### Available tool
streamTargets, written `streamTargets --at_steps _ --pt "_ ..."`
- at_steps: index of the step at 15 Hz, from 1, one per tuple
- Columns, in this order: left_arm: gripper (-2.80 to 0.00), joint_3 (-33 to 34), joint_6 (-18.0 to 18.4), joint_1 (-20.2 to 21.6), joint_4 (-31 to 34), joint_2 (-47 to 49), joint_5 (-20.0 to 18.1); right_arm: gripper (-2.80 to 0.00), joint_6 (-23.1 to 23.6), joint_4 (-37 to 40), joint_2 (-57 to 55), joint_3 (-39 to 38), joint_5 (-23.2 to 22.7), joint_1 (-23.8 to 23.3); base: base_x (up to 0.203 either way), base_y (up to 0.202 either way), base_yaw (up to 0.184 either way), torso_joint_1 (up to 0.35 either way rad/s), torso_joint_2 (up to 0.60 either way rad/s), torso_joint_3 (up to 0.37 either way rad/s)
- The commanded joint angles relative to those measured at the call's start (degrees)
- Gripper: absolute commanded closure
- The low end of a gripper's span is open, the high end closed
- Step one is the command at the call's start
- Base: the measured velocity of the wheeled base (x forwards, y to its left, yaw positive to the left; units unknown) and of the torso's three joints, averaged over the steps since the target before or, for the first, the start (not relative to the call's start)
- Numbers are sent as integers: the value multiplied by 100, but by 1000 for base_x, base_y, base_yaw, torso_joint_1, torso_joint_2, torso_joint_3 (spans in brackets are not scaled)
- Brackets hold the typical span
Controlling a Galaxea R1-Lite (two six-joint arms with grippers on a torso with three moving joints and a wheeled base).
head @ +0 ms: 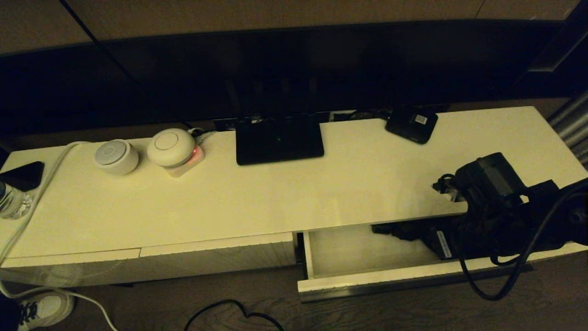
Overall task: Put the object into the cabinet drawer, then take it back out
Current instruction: Open the drawer
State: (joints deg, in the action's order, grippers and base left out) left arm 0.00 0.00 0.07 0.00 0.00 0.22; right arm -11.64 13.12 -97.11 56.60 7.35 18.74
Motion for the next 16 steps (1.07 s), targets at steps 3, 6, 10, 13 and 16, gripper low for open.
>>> streamTargets --at_steps 3,6,10,13,16 --pt "0 18 0 1 0 0 4 0 12 45 -33 -290 64 27 0 0 0 0 0 0" --pt "0 18 0 1 0 0 4 0 4 87 4 -546 221 82 0 0 0 0 0 0" --pt "0 18 0 1 0 0 4 0 -40 453 114 -677 206 248 0 0 0 0 0 0" --pt "0 18 0 1 0 0 4 0 -49 668 162 -850 197 344 0 0 0 0 0 0" --pt "0 18 0 1 0 0 4 0 -49 734 318 -1215 197 501 0 0 0 0 0 0"
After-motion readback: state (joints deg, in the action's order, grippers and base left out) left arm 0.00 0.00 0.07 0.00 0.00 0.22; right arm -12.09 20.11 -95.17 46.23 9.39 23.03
